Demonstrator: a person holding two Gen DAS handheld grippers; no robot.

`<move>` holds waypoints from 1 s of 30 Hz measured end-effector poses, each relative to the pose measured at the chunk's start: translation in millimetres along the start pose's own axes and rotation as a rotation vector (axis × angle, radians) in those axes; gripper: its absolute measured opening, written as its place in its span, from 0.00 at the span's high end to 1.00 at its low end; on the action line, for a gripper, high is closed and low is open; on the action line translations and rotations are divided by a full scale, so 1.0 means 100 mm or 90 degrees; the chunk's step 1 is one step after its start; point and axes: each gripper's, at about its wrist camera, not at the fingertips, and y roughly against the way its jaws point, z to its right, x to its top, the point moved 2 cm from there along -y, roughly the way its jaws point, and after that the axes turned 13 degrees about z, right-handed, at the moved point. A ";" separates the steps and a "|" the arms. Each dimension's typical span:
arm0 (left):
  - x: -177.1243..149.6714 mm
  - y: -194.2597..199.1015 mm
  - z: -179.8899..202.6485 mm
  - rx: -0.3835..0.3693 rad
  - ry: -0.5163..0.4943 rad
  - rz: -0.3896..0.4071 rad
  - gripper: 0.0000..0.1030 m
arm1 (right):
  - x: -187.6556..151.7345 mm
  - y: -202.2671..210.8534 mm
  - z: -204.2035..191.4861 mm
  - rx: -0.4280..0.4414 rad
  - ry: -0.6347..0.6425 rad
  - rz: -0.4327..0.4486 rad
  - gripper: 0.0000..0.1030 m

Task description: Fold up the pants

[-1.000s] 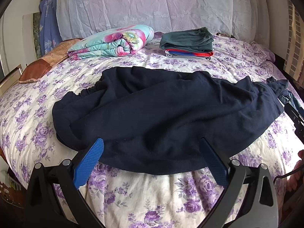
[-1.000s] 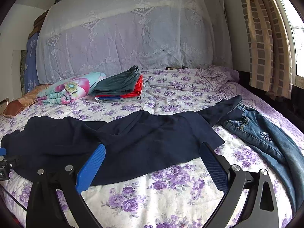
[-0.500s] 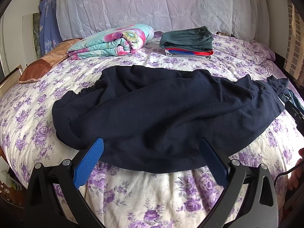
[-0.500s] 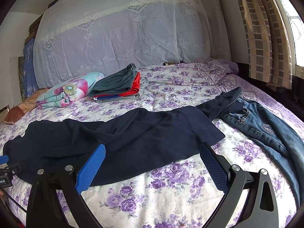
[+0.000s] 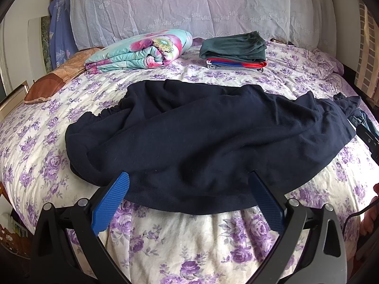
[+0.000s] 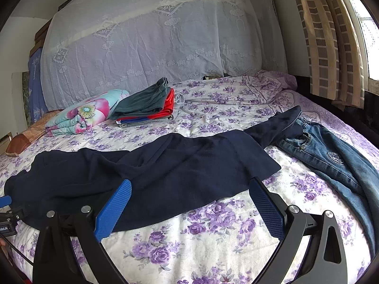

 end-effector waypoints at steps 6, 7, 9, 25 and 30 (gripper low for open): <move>-0.02 -0.02 -0.03 0.000 0.001 -0.005 0.05 | -0.01 -0.02 0.04 0.000 -0.018 -0.008 0.03; -0.03 -0.03 -0.03 0.001 0.001 -0.006 0.05 | -0.01 -0.02 0.05 0.000 -0.021 -0.010 0.03; -0.03 -0.04 -0.04 0.001 -0.005 -0.008 0.05 | -0.01 -0.03 0.06 0.001 -0.028 -0.013 0.03; -0.23 -0.07 -1.55 -0.117 0.294 -0.063 0.05 | -0.06 -0.11 0.28 0.017 -0.119 -0.050 0.03; 0.00 -0.39 -1.64 -0.179 0.369 -0.083 0.05 | -0.07 -0.15 0.31 0.020 -0.127 -0.063 0.03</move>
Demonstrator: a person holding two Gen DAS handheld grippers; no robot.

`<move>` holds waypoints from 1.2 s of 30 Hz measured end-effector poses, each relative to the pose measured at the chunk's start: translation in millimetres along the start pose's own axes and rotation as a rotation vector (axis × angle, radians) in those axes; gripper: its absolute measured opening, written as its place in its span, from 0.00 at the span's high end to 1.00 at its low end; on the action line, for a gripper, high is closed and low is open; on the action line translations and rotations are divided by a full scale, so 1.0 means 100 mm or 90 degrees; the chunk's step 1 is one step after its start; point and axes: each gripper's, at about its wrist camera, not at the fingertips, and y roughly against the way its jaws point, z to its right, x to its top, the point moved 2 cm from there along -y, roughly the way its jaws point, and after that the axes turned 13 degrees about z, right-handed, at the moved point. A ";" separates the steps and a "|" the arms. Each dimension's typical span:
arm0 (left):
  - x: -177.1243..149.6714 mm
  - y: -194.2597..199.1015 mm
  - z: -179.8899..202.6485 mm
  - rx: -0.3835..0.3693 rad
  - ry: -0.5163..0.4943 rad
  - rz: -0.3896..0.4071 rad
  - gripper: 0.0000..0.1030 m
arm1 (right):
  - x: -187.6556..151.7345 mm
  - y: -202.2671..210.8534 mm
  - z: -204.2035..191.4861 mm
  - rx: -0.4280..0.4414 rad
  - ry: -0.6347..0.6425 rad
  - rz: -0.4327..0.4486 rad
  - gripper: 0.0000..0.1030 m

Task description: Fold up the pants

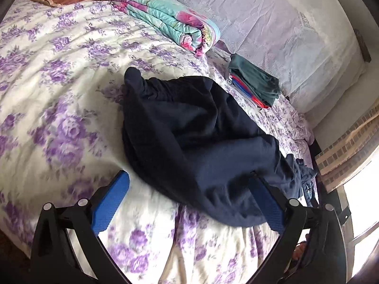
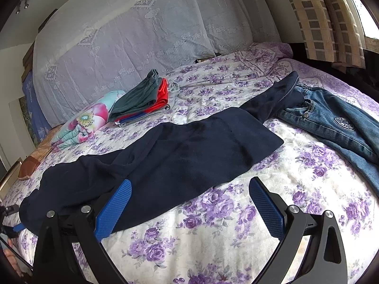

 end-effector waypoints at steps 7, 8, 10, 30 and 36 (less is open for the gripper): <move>0.19 -0.33 -0.06 0.051 -0.003 0.006 0.66 | 0.04 0.04 0.12 0.030 -0.043 0.005 0.03; 0.20 -0.28 -0.11 0.054 0.007 0.014 0.79 | 0.07 0.05 0.15 0.029 -0.044 0.006 0.03; 0.23 -0.18 -0.25 0.032 0.047 0.020 0.90 | 0.13 0.05 0.21 0.026 -0.040 0.000 0.03; 0.18 0.33 0.00 0.025 -0.031 0.072 0.91 | 0.25 -0.49 0.77 0.078 -0.247 -0.097 0.98; -0.08 0.38 0.10 0.046 -0.092 0.052 0.92 | 0.28 0.61 1.30 -0.023 -0.185 -0.042 1.00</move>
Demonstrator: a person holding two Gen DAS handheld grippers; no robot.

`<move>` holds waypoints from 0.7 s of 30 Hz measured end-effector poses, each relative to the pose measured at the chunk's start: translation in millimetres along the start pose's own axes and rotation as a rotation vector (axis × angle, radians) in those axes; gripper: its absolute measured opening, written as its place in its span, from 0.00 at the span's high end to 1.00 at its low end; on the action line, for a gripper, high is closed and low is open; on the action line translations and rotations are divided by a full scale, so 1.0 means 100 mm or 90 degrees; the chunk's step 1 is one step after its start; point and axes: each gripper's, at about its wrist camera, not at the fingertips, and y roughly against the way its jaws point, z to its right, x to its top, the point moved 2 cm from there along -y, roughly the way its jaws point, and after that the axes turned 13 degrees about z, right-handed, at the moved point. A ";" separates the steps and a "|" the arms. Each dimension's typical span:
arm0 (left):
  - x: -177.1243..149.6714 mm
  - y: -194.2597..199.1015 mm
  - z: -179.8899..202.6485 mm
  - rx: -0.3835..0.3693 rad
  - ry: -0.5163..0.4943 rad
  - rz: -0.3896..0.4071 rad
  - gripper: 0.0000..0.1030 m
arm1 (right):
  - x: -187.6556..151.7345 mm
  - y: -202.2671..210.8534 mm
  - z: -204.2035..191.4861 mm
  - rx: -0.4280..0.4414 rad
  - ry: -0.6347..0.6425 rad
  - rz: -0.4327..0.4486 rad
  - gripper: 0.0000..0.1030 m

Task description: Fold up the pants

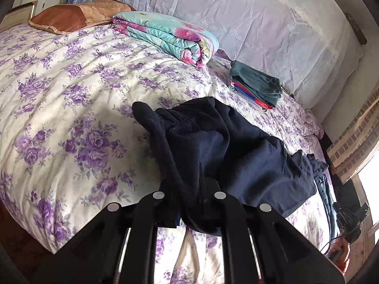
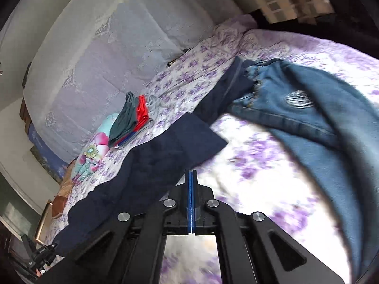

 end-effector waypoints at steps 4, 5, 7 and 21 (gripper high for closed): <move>-0.11 -0.01 -0.03 0.010 -0.014 -0.022 0.91 | -0.04 0.05 0.22 -0.048 -0.004 -0.040 0.81; -0.12 -0.02 -0.05 0.013 -0.012 -0.025 0.91 | -0.08 -0.04 0.21 -0.021 -0.036 -0.054 0.27; -0.11 -0.05 -0.11 0.008 0.012 -0.034 0.91 | -0.16 -0.28 0.05 0.060 -0.065 -0.057 0.08; -0.03 -0.01 -0.08 -0.002 0.019 -0.017 0.91 | -0.06 -0.75 -0.26 0.138 -0.089 -0.031 0.98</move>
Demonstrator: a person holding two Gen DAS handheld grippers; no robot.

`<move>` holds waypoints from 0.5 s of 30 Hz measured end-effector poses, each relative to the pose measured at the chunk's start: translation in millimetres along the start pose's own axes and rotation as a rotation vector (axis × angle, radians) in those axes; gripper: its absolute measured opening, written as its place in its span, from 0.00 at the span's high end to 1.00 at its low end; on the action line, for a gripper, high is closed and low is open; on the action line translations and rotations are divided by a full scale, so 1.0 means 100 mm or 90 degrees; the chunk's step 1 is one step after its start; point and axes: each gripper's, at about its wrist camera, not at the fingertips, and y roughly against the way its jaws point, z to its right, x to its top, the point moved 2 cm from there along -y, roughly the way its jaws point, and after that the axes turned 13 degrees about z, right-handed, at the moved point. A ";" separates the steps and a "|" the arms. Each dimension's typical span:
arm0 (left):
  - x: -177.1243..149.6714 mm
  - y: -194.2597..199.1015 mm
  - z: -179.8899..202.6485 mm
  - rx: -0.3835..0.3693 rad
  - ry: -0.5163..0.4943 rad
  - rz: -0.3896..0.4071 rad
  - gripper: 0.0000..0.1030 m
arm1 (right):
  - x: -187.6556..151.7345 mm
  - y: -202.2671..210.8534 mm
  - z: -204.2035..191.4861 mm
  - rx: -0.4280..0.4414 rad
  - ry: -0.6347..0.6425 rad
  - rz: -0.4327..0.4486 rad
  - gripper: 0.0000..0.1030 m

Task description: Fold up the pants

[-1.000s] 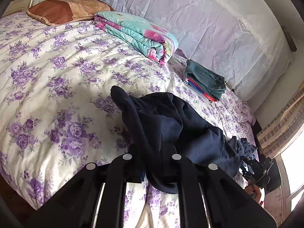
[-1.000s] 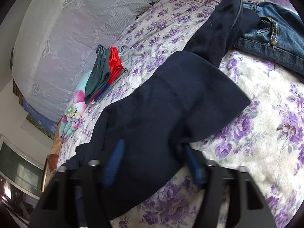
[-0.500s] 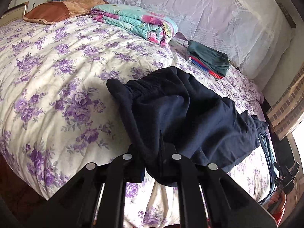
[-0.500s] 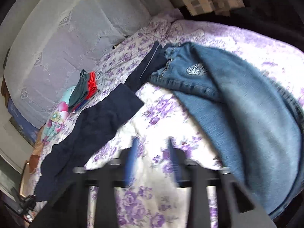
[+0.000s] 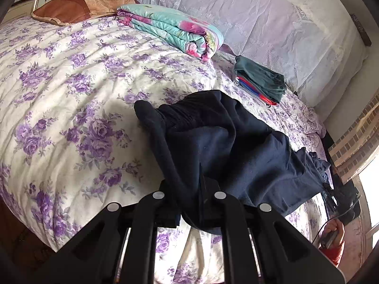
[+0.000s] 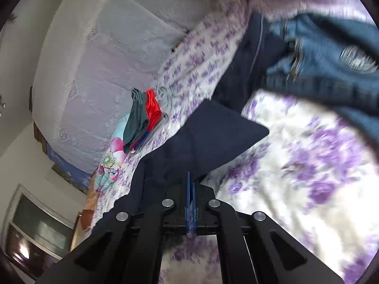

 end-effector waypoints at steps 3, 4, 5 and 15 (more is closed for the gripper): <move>0.01 0.05 0.06 -0.021 -0.010 -0.004 0.91 | 0.03 0.64 0.06 -0.032 0.039 0.036 0.98; -0.01 0.04 0.07 -0.027 -0.013 -0.014 0.91 | 0.04 0.78 0.11 -0.062 0.059 0.037 0.98; -0.05 0.01 0.08 -0.032 -0.016 -0.029 0.87 | 0.02 0.86 0.18 -0.104 0.085 0.013 0.97; 0.25 0.40 -0.36 0.104 -0.007 0.048 0.32 | 0.44 1.21 0.17 -0.236 0.151 0.154 0.30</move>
